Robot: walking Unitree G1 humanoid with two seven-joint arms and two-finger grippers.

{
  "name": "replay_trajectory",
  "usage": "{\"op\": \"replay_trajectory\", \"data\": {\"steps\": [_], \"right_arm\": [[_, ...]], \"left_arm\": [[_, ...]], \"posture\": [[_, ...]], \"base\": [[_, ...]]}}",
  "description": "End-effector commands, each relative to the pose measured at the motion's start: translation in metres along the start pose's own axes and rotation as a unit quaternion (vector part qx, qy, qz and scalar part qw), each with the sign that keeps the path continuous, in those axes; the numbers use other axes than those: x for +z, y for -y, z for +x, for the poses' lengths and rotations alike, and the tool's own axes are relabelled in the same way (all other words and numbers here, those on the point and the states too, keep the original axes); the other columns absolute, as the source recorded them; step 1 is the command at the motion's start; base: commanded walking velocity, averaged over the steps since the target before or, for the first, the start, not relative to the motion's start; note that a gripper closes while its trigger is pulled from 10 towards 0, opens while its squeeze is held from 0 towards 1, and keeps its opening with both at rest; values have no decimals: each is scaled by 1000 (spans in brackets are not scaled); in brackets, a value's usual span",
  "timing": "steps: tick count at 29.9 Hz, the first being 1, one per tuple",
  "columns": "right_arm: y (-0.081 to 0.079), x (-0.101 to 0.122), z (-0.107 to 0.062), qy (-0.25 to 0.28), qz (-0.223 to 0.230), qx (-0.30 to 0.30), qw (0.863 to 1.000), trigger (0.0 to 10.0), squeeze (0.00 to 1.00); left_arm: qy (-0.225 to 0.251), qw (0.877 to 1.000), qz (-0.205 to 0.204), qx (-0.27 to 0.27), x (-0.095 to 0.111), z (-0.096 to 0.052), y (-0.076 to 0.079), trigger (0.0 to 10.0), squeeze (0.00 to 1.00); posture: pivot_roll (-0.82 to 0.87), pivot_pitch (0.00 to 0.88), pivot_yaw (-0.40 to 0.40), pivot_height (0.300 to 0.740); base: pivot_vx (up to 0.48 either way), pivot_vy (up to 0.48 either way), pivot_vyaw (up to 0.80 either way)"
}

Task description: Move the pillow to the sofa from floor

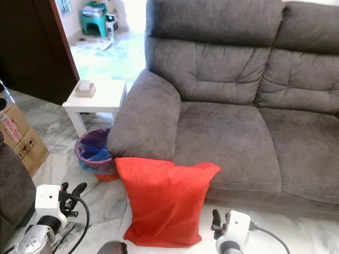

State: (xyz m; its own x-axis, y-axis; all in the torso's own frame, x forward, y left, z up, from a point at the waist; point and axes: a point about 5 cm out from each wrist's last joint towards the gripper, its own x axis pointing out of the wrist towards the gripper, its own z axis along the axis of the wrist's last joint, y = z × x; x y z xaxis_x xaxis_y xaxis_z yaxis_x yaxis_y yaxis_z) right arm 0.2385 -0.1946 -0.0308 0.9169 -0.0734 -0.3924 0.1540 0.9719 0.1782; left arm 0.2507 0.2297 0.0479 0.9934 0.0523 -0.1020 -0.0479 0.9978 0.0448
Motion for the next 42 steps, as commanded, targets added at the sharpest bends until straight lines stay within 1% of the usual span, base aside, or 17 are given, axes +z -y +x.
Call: {"op": "replay_trajectory", "data": {"steps": [1,7,13,15,18,25,29,30,35,36,37,38,39,40,42], "right_arm": [[0,0,0,0,1,1,1000,10000,0],[-5,1,1,-1,-13,17,1000,10000,0],[-6,1,1,0,-17,18,1000,10000,0],[-3,0,1,-1,-4,7,1000,10000,0],[0,1,1,-4,1,-2,1000,10000,0],[-2,1,3,-9,-7,0,1000,10000,0],[-12,9,11,-12,-8,11,1000,10000,0],[-12,9,11,-12,-8,11,1000,10000,0],[-29,19,22,-21,-27,52,998,10000,0],[-33,22,25,-25,-28,60,997,10000,490],[-35,25,27,-28,-29,65,997,10000,584],[-37,27,29,-31,-30,69,997,10000,584],[-39,30,31,-28,-29,69,997,10000,863],[-40,33,33,-25,-23,68,997,10000,843],[-40,36,34,-23,-19,67,997,10000,843]], "left_arm": [[-1,1000,0,3,1,0,-3,10000,0],[0,1000,1,5,2,0,-3,10000,0],[1,1000,2,6,2,0,-3,10000,0],[1,1000,0,5,2,0,-2,10000,0],[3,1000,-4,2,2,0,-1,10000,0],[-1,1000,-3,0,2,0,0,10000,0],[2,1000,-2,-1,3,-1,0,10000,0],[2,1000,-2,-1,3,-1,0,10000,0],[3,1000,-2,-3,4,0,1,10000,0],[4,1000,-3,-4,4,0,1,10000,0],[4,1000,-3,-4,4,0,2,10000,0],[4,1000,-3,-5,5,0,2,10000,0],[5,1000,-3,-5,5,0,3,10000,0],[7,1000,-5,-3,6,-1,3,10000,0],[9,1000,-6,-2,7,-1,3,10000,0]], "posture": [[138,85,1,638],[139,86,2,638],[140,86,0,638],[140,85,0,638],[140,85,0,638],[144,89,-2,638],[152,95,1,638],[152,95,1,638],[167,104,-3,638],[172,105,-7,638],[172,105,-7,638],[180,107,-12,638],[190,109,-20,638],[193,111,-23,638],[192,112,-24,638]], "base": [[296,0,0],[297,0,0],[306,0,698],[322,0,0],[296,0,0],[0,0,0],[60,0,0],[0,0,0],[0,0,0],[0,0,0],[0,0,0],[0,0,0],[0,0,0],[0,0,0],[0,0,0]]}}
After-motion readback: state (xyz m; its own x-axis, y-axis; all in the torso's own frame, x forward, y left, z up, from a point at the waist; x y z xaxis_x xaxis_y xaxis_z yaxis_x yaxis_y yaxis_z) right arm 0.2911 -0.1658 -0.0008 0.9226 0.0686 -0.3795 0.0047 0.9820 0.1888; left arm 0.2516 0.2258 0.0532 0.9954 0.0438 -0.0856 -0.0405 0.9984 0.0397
